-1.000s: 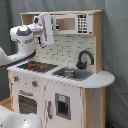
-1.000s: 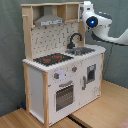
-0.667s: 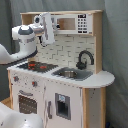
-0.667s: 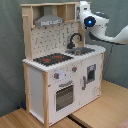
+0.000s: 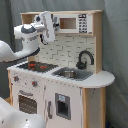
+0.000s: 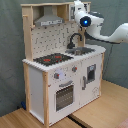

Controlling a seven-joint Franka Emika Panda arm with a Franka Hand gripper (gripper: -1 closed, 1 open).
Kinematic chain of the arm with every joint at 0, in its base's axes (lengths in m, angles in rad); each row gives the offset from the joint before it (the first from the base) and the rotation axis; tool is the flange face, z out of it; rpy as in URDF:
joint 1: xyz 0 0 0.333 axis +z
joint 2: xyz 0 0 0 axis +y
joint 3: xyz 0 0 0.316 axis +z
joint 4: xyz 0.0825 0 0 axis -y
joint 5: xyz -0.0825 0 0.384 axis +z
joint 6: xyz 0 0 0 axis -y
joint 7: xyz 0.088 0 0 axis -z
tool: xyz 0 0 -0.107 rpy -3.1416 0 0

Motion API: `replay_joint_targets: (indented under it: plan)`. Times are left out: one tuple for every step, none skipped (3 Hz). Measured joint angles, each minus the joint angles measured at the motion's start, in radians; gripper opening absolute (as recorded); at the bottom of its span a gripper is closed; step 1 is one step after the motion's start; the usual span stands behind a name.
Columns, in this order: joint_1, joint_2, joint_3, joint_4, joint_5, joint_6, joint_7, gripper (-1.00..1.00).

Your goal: Play with the kitchen

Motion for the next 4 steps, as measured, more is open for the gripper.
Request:
replay_joint_targets:
  plan:
    - [-0.052, 0.014, 0.048, 0.069, 0.000, 0.001, -0.011, -1.00]
    - [-0.034, 0.014, 0.024, 0.091, 0.000, -0.010, -0.072, -1.00]
    - [-0.018, 0.013, 0.016, 0.093, 0.000, -0.021, -0.082, 1.00]
    - [-0.009, 0.013, 0.013, 0.093, 0.000, -0.027, -0.086, 1.00]
